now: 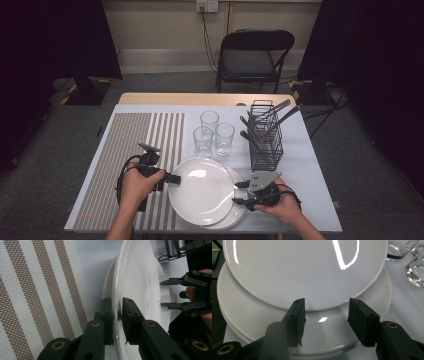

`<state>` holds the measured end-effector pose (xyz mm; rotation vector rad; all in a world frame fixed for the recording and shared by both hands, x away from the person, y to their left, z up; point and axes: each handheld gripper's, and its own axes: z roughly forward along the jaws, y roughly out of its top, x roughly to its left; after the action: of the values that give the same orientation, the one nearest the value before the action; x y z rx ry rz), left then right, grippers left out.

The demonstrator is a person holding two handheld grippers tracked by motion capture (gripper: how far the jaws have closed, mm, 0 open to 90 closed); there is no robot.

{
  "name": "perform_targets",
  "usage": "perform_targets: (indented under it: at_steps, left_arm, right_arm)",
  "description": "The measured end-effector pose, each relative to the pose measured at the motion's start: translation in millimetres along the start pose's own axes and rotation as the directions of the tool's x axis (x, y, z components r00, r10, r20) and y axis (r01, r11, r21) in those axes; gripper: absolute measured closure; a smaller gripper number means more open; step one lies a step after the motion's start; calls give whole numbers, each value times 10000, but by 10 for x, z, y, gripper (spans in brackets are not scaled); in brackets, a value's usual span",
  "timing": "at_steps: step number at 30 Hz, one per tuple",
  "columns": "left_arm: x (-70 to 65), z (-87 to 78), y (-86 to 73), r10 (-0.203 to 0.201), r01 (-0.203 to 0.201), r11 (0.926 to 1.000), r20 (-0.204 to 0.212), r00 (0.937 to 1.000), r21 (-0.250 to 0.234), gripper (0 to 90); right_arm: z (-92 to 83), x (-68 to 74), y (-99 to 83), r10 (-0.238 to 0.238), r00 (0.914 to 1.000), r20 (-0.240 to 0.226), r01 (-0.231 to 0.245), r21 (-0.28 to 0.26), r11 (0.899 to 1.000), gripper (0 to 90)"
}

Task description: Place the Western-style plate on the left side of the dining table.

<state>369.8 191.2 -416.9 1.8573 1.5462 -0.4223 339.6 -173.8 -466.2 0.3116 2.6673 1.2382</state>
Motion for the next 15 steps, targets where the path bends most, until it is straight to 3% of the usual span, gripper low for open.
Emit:
perform_targets:
  at_steps: [5, 9, 12, 15]
  left_arm:
    - [-48, -34, 29, 110, -109, 9999, -64, 9999, 114, 821]
    - [-80, -63, 52, 70, -71, 10000, 302, 9995, 37, 849]
    - [-141, -100, 72, 140, -142, 9999, 343, 9993, 57, 858]
    - [-201, -119, 97, 295, -299, 9994, 181, 9994, 180, 862]
  right_arm:
    - [8, 2, 2, -10, 10000, -12, 10, -19, 10000, 480]
    - [8, 7, 3, -8, 10000, -32, 8, -34, 10000, 478]
    - [9, 2, 0, -1, 10000, -46, 1, -44, 10000, 479]
    - [7, 5, 2, 0, 10000, -73, 0, -43, 10000, 477]
